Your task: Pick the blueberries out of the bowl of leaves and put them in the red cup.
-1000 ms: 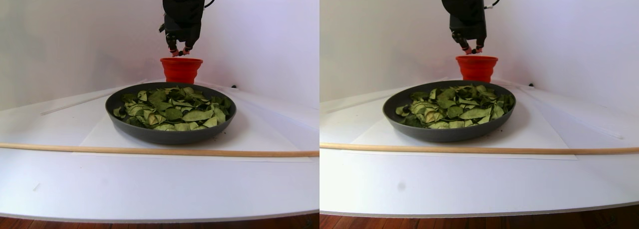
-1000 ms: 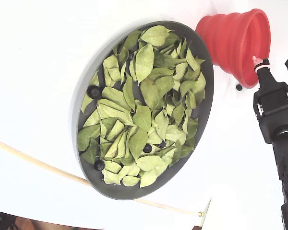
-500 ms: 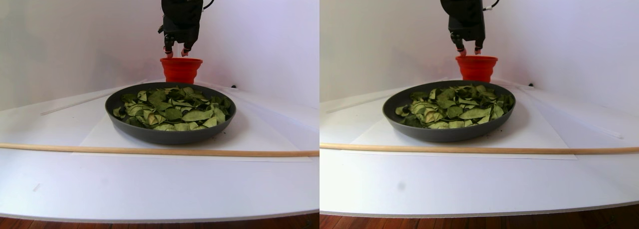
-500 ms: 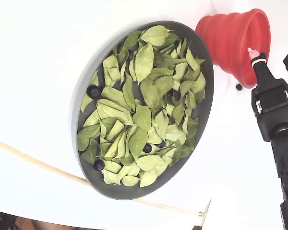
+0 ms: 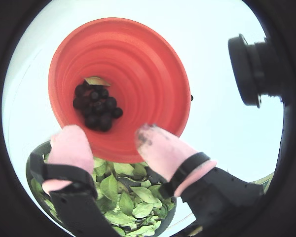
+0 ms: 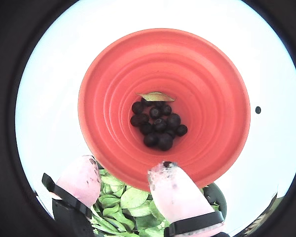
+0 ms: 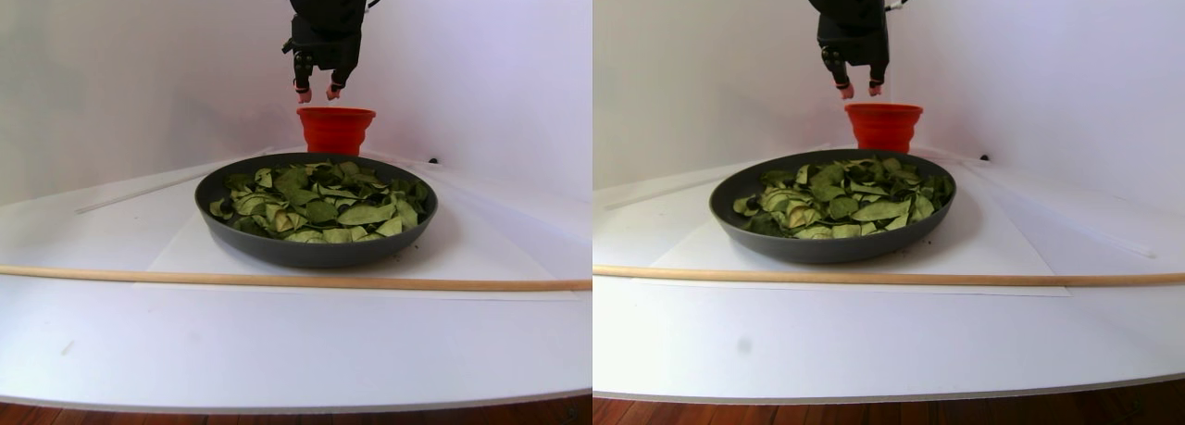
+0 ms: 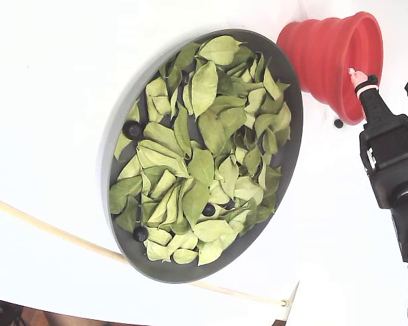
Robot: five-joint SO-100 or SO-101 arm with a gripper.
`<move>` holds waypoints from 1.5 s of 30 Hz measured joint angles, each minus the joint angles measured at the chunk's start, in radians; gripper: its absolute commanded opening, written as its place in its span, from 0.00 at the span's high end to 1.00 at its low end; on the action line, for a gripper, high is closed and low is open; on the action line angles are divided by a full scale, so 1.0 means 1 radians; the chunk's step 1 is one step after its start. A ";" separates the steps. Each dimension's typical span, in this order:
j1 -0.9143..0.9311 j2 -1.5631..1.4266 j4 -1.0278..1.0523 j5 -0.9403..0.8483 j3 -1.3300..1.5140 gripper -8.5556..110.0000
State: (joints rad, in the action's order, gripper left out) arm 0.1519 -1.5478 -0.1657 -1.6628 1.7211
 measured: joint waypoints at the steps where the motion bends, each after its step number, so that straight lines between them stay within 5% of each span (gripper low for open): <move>1: -0.003 -0.012 0.006 0.000 0.008 0.77; 45: -0.163 -0.184 0.238 -0.011 0.212 0.77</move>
State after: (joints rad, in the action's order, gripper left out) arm -0.0107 -1.7319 0.0721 -1.6736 1.9328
